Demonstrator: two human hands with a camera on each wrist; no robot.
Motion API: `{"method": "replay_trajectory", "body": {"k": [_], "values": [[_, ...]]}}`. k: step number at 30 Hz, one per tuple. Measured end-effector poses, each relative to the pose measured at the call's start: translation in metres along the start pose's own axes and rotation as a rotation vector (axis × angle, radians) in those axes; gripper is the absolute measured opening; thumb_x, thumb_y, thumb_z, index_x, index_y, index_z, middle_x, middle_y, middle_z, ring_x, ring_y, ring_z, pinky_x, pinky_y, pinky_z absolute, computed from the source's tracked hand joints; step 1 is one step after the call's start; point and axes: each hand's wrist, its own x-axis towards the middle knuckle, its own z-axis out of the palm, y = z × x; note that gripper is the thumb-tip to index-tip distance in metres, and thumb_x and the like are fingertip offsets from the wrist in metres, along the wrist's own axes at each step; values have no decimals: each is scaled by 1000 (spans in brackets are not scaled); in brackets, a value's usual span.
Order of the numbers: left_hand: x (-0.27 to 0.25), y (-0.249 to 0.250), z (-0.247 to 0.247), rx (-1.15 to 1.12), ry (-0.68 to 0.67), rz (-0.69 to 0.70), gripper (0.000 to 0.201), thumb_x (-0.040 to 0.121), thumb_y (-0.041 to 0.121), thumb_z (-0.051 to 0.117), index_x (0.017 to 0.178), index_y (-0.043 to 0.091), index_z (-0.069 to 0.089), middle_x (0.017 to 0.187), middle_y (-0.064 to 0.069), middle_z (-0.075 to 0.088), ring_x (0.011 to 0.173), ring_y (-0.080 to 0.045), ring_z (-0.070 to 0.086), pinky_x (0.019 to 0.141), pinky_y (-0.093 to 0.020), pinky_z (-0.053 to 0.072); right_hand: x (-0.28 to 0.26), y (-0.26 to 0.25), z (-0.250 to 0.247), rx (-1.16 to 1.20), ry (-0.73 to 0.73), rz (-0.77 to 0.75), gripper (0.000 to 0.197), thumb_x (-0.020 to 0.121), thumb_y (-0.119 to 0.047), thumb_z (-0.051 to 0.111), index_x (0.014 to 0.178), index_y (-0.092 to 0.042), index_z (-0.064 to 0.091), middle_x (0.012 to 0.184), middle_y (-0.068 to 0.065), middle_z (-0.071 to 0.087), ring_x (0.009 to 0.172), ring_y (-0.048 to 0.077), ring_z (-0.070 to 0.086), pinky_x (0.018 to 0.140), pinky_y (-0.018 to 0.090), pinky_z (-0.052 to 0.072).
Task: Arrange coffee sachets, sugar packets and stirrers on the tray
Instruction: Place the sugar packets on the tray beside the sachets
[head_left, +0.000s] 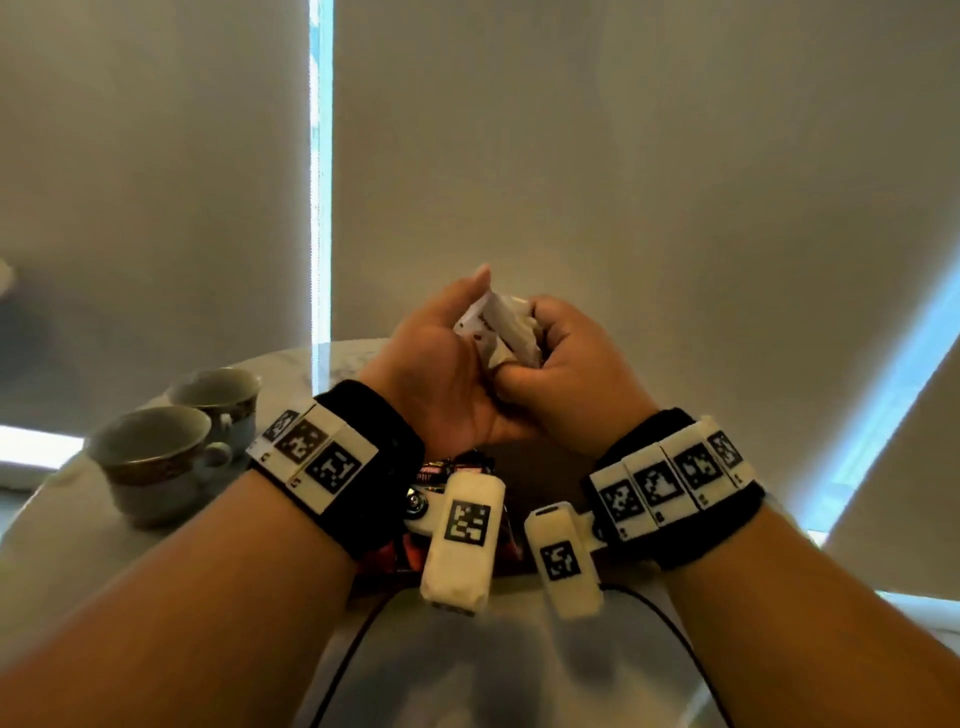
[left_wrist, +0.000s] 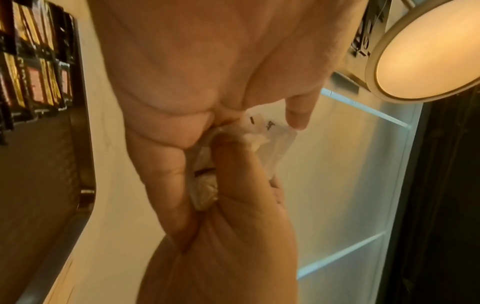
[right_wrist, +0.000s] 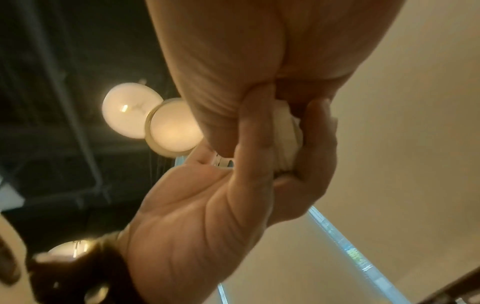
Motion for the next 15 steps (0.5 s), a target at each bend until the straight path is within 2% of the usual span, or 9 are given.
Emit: {"method": "replay_trajectory", "body": {"k": [2,4,6,8,11,14,15], "values": [[0,3,-4,-7,56,13,60,99,53,41,135,9,60,110,-12,67,96,-28,67,82,-42,60,3,7,8,89,17,29,37,72,-13,76,104,-28,64,88,-2,73,80,17,71,74,50,60],[3,3,-8,-38,97,17,47,97,40,43,125,8,62,101,-11,67,85,-25,68,73,-33,60,1,17,13,167,17,55,41,71,-12,77,106,-29,63,90,-1,73,80,18,72,73,50,61],[6,0,-9,-40,98,-14,40,92,35,45,110,6,66,96,-12,67,81,-25,68,73,-31,57,-6,25,14,150,-18,43,41,75,-16,78,111,-30,62,92,-2,72,82,15,72,74,46,62],[10,-6,-7,-7,73,-66,38,89,35,45,103,6,66,95,-12,65,81,-24,66,77,-31,53,-14,31,9,129,-85,32,41,80,-18,79,116,-28,63,96,-3,73,86,11,71,77,39,61],[14,-13,-6,-10,66,-89,46,91,40,45,115,5,61,98,-13,63,82,-25,64,73,-33,56,-18,37,-5,250,-190,46,36,88,-11,72,121,-24,65,101,-2,75,92,13,73,77,30,60],[17,-16,-12,-15,53,-71,70,92,53,48,136,-1,57,107,-15,63,88,-26,67,71,-38,61,-16,39,-14,296,-181,-21,29,92,-9,66,114,-28,70,103,-4,76,97,13,73,83,34,60],[18,-16,-12,-8,44,-69,71,92,54,49,138,0,57,106,-15,64,87,-25,68,70,-38,62,-16,40,-15,280,-166,-41,27,92,-10,69,112,-28,71,102,-4,77,97,14,73,85,36,60]]}}
